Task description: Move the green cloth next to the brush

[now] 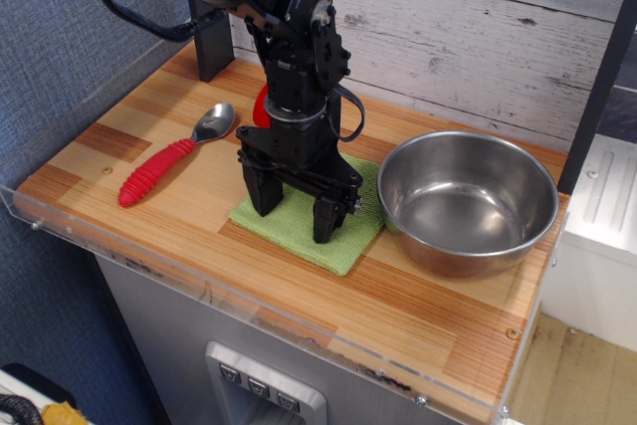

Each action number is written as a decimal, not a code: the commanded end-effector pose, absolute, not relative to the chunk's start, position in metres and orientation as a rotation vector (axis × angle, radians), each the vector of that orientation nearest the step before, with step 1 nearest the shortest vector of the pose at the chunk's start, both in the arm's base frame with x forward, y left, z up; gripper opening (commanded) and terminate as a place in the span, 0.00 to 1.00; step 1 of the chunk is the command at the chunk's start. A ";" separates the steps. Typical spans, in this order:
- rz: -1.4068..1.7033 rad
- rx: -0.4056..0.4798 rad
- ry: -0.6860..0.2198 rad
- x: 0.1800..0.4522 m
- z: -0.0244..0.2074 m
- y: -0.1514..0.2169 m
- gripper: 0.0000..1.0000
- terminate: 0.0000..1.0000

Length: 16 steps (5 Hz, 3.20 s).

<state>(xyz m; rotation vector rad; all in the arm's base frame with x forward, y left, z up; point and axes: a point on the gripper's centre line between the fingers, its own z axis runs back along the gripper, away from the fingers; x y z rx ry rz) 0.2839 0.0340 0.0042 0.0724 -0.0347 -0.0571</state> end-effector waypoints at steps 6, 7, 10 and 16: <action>-0.128 -0.035 -0.092 0.364 0.004 0.013 1.00 0.00; -0.149 -0.031 -0.099 0.372 0.007 0.009 1.00 0.00; -0.145 -0.017 -0.126 0.379 0.023 0.007 1.00 0.00; -0.125 -0.021 -0.349 0.407 0.132 0.010 1.00 0.00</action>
